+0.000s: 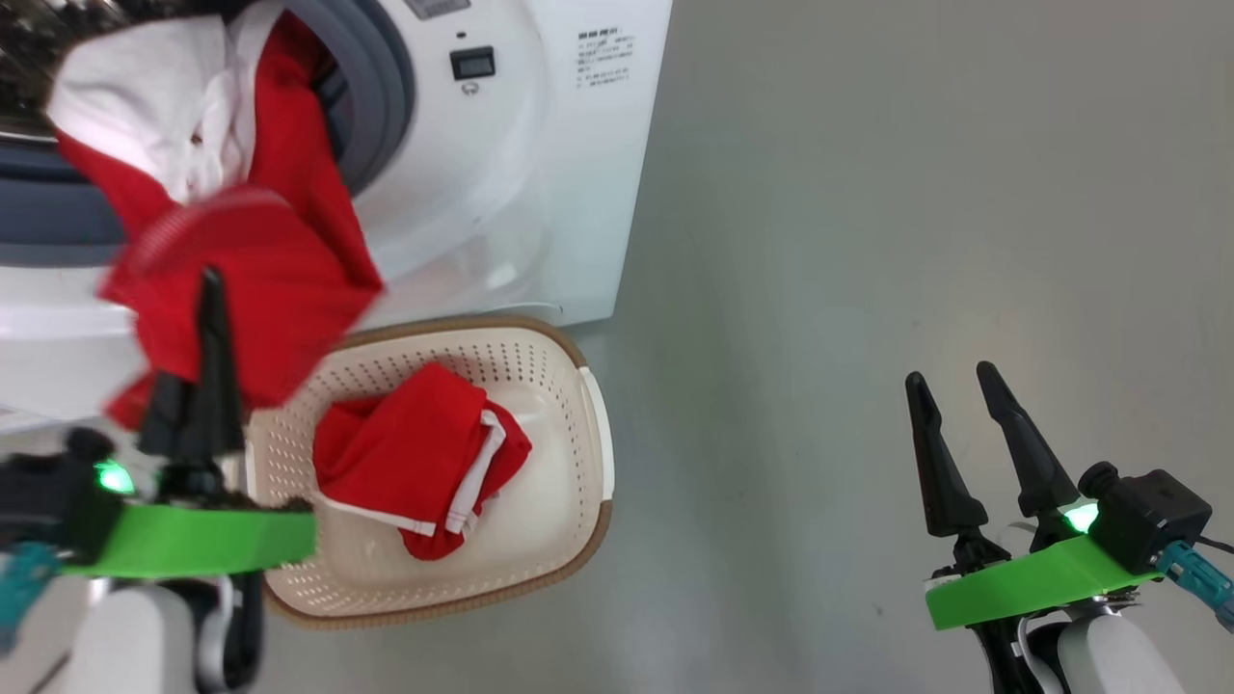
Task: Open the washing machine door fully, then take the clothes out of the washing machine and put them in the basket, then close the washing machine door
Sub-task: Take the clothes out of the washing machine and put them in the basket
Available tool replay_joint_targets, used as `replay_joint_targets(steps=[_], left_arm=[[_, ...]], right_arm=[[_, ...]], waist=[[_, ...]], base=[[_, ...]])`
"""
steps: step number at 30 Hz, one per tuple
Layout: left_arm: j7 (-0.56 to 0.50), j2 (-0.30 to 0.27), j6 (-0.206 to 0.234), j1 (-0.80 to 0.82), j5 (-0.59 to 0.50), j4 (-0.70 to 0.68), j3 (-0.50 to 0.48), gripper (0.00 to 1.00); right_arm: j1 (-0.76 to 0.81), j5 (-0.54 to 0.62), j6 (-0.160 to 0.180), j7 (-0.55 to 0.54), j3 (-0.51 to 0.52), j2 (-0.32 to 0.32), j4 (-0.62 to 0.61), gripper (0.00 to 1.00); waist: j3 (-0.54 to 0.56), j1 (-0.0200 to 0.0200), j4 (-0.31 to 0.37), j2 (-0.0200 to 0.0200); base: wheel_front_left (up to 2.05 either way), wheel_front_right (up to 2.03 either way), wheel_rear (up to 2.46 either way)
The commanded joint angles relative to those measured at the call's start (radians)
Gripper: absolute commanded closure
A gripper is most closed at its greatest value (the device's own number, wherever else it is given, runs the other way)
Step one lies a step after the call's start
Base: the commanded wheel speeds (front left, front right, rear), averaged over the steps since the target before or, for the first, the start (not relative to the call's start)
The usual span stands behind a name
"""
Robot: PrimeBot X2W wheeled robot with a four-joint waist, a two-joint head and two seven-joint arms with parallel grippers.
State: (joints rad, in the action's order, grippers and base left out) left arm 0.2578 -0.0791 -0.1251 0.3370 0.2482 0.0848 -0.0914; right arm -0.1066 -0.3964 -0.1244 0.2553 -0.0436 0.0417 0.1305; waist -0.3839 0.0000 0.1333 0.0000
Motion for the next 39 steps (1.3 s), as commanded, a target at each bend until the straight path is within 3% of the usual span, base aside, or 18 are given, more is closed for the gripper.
replay_joint_targets(steps=[1, 9, 15, 18, 25, 27, 28, 39], left_arm=[[0.004, -0.019, -0.006, -0.013, 0.001, -0.005, -0.019, 1.00], [0.004, -0.039, -0.006, 0.052, 0.013, 0.215, 0.011, 1.00], [0.004, -0.063, -0.006, 0.130, 0.002, 0.372, 0.037, 0.95], [0.004, -0.074, -0.006, 0.166, -0.004, 0.428, 0.057, 0.86], [0.004, -0.085, -0.006, 0.248, -0.012, 0.543, 0.075, 0.51], [0.004, -0.088, -0.006, 0.266, -0.013, 0.568, 0.078, 0.08], [0.004, -0.089, -0.006, 0.273, -0.014, 0.576, 0.077, 0.00], [0.004, -0.080, -0.006, 0.283, -0.014, 0.565, 0.061, 0.00]], right_arm=[[-0.015, 0.001, -0.006, 0.006, -0.022, 0.009, -0.026, 0.00], [-0.052, -0.009, -0.006, 0.006, -0.021, 0.009, -0.037, 0.00], [-0.085, -0.016, -0.006, 0.006, -0.024, 0.009, -0.046, 0.00], [-0.100, -0.020, -0.006, 0.006, -0.026, 0.009, -0.050, 0.00], [-0.125, -0.025, -0.006, 0.006, -0.033, 0.009, -0.055, 0.00], [-0.129, -0.025, -0.006, 0.006, -0.036, 0.009, -0.055, 0.00], [-0.131, -0.025, -0.006, 0.006, -0.037, 0.009, -0.055, 0.00], [-0.128, -0.019, -0.006, 0.006, -0.041, 0.009, -0.051, 0.00]], waist=[[-0.018, 0.0000, 0.004, 0.0000], [-0.107, 0.0000, 0.007, 0.0000], [-0.178, 0.0000, 0.012, 0.0000], [-0.210, 0.0000, 0.015, 0.0000], [-0.258, 0.0000, 0.016, 0.0000], [-0.263, 0.0000, 0.017, 0.0000], [-0.264, 0.0000, 0.017, 0.0000], [-0.248, 0.0000, 0.011, 0.0000]], base=[[0.00, 0.00, 0.00], [0.00, 0.00, 0.00], [0.00, 0.00, 0.00], [0.00, 0.00, 0.00], [0.00, 0.00, 0.00], [0.00, 0.00, 0.00], [0.00, 0.00, 0.00], [0.00, 0.00, 0.00]])
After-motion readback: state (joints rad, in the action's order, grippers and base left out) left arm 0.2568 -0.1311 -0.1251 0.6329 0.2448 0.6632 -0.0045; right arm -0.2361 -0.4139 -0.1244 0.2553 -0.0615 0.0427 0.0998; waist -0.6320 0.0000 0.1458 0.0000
